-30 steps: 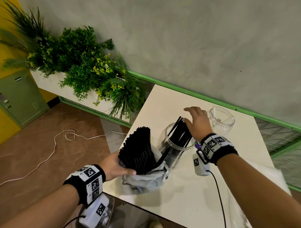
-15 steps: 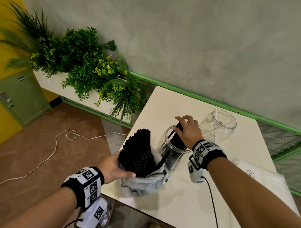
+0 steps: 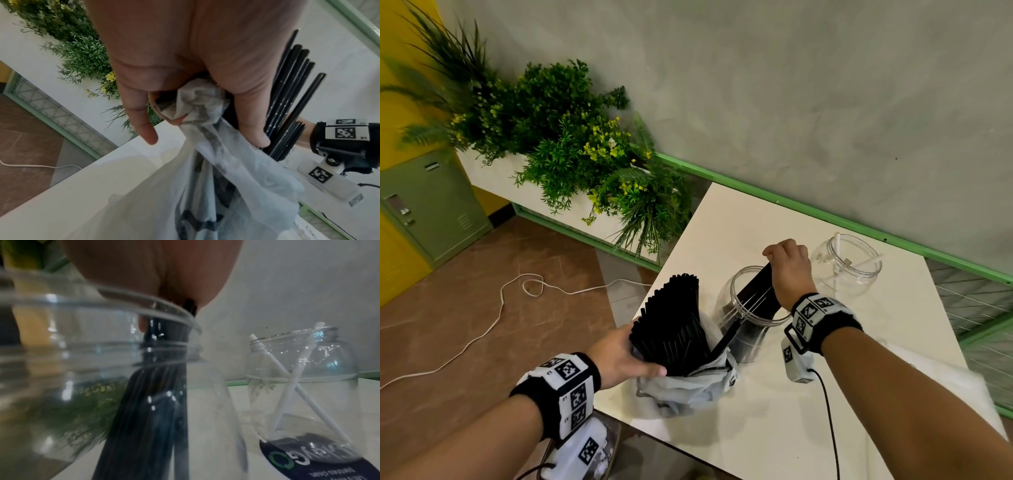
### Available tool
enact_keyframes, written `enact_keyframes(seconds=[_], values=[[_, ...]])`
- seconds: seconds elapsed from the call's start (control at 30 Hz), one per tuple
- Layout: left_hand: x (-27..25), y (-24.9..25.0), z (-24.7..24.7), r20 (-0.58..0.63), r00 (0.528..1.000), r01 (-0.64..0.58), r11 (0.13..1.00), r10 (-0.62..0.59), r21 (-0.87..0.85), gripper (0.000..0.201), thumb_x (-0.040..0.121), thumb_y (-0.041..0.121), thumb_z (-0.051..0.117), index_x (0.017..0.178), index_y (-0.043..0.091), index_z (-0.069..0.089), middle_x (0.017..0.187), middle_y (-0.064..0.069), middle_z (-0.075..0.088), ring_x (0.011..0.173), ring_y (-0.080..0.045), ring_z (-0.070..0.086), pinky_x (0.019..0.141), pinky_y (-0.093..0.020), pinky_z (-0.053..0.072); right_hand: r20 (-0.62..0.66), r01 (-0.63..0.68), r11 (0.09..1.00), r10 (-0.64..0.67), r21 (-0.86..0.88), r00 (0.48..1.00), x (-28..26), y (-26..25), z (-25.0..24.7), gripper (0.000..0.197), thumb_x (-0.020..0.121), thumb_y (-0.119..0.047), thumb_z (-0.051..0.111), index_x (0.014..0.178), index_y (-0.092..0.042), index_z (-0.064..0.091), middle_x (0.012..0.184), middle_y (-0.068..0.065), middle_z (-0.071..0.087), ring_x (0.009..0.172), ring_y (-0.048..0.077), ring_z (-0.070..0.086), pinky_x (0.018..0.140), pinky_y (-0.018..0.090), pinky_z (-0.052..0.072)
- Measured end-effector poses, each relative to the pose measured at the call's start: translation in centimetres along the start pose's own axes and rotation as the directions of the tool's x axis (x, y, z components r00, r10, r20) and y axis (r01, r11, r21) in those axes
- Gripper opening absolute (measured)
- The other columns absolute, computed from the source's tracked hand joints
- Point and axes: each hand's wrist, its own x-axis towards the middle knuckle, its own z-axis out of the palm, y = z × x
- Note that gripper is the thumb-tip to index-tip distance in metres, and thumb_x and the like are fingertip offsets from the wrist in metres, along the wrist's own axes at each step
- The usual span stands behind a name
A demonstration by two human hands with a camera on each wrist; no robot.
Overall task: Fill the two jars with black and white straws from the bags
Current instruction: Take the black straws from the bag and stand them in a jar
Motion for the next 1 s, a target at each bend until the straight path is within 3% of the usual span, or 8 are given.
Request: enact_keyframes(seconds=[0.1,0.2,0.4,0.57,0.67,0.73,0.87,1.0], values=[[-0.1,0.2,0.0,-0.004,1.0,0.001,1.0,-0.001,0.009,0.079,0.039,0.068,0.081,0.107,0.037,0.054,0.103,0.019,0.065,0.1,0.008,0.056,0.077,-0.006,0.041,-0.085,-0.065,0.993,0.074,0.101,0.994,-0.4,-0.8,-1.1,0.031,0.098,-0.021,0.042,0.122,-0.011,0.058,0.123,0.011,0.051,0.112,0.032,0.039,0.095,0.042,0.034],[-0.2,0.3,0.0,0.002,1.0,0.0,1.0,0.0,-0.023,0.073,0.045,0.059,0.084,0.107,0.034,0.055,0.104,0.017,0.065,0.096,0.013,0.057,0.075,-0.002,0.04,-0.25,0.072,0.944,0.011,0.321,0.968,-2.6,-3.1,-3.2,0.041,0.095,-0.035,0.038,0.118,-0.01,0.06,0.114,0.008,0.054,0.106,0.023,0.045,0.096,0.028,0.033],[-0.4,0.5,0.1,-0.036,0.999,-0.001,0.999,0.0,-0.037,0.085,0.024,0.079,0.075,0.096,0.039,0.054,0.097,0.018,0.064,0.088,0.018,0.055,0.07,-0.002,0.04,0.128,-0.117,0.668,0.033,0.734,0.991,-11.9,-7.3,-2.6,0.066,0.081,-0.051,0.065,0.134,-0.021,0.041,0.122,-0.006,0.052,0.108,0.0,0.052,0.085,0.012,0.045],[-0.9,1.7,0.3,-0.017,1.0,0.012,1.0,-0.012,-0.011,0.069,0.035,0.063,0.08,0.092,0.037,0.049,0.078,0.023,0.066,0.076,0.021,0.055,0.062,0.0,0.038,0.229,-0.259,0.606,0.128,0.752,0.965,-14.2,-8.5,0.6,0.073,0.078,-0.045,0.074,0.139,-0.029,0.036,0.123,-0.015,0.053,0.111,-0.006,0.051,0.089,0.009,0.042],[-0.9,1.7,0.5,-0.039,0.999,0.027,0.999,-0.026,0.024,0.054,0.056,0.038,0.085,0.091,0.041,0.044,0.087,0.025,0.058,0.081,0.013,0.052,0.062,0.001,0.038,0.161,-0.232,0.724,0.167,0.65,0.973,-13.9,-9.6,2.0,0.041,0.081,-0.058,0.055,0.101,-0.022,0.058,0.093,-0.006,0.061,0.091,0.015,0.056,0.081,0.038,0.049],[-0.8,1.5,0.6,-0.052,0.998,0.039,0.999,-0.037,0.033,0.05,0.061,0.031,0.085,0.091,0.04,0.045,0.093,0.023,0.056,0.087,0.007,0.053,0.064,0.0,0.038,0.094,-0.16,0.793,0.13,0.588,0.987,-13.6,-10.6,1.7,0.037,0.085,-0.056,0.041,0.085,-0.021,0.05,0.081,-0.009,0.05,0.082,0.017,0.046,0.074,0.033,0.039],[-0.9,1.4,0.8,-0.05,0.998,0.046,0.999,-0.045,0.023,0.051,0.066,0.018,0.084,0.102,0.029,0.049,0.094,0.019,0.058,0.085,0.01,0.051,0.063,0.001,0.039,-0.054,0.05,0.843,-0.025,0.535,0.998,-12.6,-13.2,-0.4,0.027,0.093,-0.041,0.037,0.093,-0.016,0.049,0.09,-0.008,0.042,0.085,0.013,0.038,0.077,0.02,0.029],[-0.9,1.5,0.8,-0.034,0.999,0.024,1.0,-0.024,0.001,0.052,0.068,0.015,0.083,0.098,0.036,0.047,0.095,0.021,0.057,0.088,0.011,0.051,0.076,-0.002,0.042,0.027,0.021,0.881,-0.038,0.472,0.999,-12.4,-13.2,0.5,0.044,0.093,-0.049,0.032,0.105,-0.011,0.053,0.101,-0.003,0.046,0.095,0.016,0.043,0.088,0.029,0.038]])
